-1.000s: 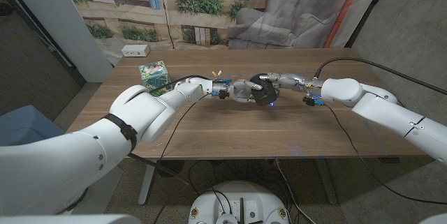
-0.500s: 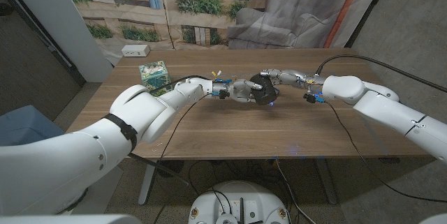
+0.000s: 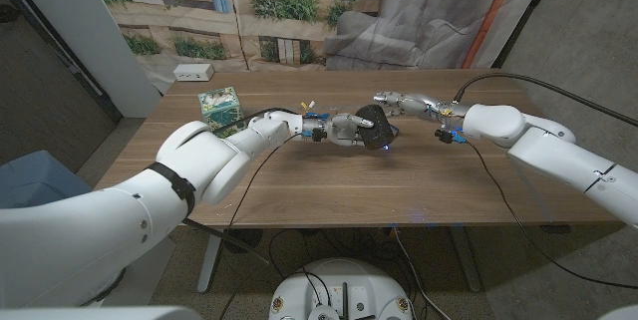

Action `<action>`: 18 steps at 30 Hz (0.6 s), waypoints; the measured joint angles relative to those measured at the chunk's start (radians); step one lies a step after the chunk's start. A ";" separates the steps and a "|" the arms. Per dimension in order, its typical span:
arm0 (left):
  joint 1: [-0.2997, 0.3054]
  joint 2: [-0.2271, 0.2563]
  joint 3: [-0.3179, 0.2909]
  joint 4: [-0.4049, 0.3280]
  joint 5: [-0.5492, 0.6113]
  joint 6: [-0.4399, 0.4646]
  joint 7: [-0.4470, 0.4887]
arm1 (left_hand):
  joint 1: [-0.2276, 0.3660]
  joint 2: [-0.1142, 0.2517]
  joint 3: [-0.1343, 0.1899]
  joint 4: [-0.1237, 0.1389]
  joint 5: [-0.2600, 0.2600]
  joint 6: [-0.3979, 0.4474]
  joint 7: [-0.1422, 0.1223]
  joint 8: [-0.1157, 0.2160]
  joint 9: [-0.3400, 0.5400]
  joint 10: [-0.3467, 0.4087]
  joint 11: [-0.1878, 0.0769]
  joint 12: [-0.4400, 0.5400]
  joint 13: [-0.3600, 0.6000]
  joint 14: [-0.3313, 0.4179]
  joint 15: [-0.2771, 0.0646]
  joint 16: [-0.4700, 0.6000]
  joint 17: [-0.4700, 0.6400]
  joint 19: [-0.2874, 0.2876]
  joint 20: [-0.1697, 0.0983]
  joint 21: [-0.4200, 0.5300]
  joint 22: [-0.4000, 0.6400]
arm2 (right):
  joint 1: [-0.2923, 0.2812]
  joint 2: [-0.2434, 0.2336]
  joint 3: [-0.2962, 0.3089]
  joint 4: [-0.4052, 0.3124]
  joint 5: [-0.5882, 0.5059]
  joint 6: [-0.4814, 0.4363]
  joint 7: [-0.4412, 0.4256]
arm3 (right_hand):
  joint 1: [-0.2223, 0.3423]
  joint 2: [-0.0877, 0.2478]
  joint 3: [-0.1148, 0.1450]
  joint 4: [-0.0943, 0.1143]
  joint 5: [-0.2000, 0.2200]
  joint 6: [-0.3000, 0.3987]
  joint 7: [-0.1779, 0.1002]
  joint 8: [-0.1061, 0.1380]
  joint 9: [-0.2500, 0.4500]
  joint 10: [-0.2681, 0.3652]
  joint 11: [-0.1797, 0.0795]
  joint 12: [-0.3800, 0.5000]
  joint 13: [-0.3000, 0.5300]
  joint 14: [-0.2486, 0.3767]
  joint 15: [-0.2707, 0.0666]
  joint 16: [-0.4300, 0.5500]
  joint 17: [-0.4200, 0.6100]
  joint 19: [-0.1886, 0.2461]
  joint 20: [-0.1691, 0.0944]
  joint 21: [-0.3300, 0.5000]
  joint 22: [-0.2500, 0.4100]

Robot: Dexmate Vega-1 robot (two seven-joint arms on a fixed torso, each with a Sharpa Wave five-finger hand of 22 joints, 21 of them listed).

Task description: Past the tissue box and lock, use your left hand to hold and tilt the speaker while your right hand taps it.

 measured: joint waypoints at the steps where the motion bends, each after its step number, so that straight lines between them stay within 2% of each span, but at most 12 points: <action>1: 0.000 0.000 0.000 0.000 0.000 -0.001 0.000 | 0.000 0.000 0.000 0.000 0.000 0.000 0.000 0.000 0.000 0.000 0.000 0.000 0.000 0.000 0.000 0.000 0.000 0.000 0.000 0.000 0.000 | -0.001 0.000 0.001 0.000 0.001 0.001 -0.002 | 0.000 -0.004 0.000 0.000 0.001 0.003 -0.003 0.000 0.000 0.000 0.000 0.000 0.000 0.000 0.000 0.000 0.000 0.000 0.000 0.000 0.000; 3: 0.000 0.003 0.000 0.000 0.001 -0.005 0.000 | 0.000 0.000 0.000 0.000 0.000 0.000 0.000 0.000 0.000 0.000 0.000 0.000 0.000 0.000 0.000 0.000 0.000 0.000 0.000 0.000 0.000 | -0.006 0.000 0.006 0.000 0.008 0.008 -0.014 | -0.010 -0.014 -0.002 0.002 0.001 0.003 -0.003 0.000 0.000 0.007 0.007 0.000 0.000 0.000 0.000 0.000 0.000 0.000 0.000 0.000 0.000; 14: -0.001 0.025 -0.001 -0.017 0.003 -0.030 -0.005 | 0.000 0.000 0.003 -0.003 0.000 0.000 0.000 0.000 0.000 0.000 0.000 -0.009 0.000 0.000 0.000 -0.008 0.000 -0.002 0.002 0.000 -0.003 | -0.031 0.016 0.029 0.012 0.029 0.036 -0.079 | -0.026 0.002 -0.008 0.008 0.005 0.019 -0.008 0.000 0.000 0.020 0.005 0.001 0.000 0.004 0.004 0.000 0.000 0.000 0.000 0.000 0.000; 18: 0.003 0.038 -0.001 -0.039 0.004 -0.055 -0.012 | 0.000 0.000 0.004 -0.004 0.000 0.000 0.000 0.000 -0.001 0.002 0.002 -0.010 0.000 0.000 0.000 -0.010 0.000 -0.002 0.002 0.003 -0.003 | -0.054 0.044 0.045 0.035 0.036 0.055 -0.113 | -0.025 0.002 -0.008 0.008 0.012 0.023 -0.005 0.000 0.000 0.032 0.004 0.001 0.000 0.004 0.004 0.000 0.000 0.000 0.000 0.000 0.000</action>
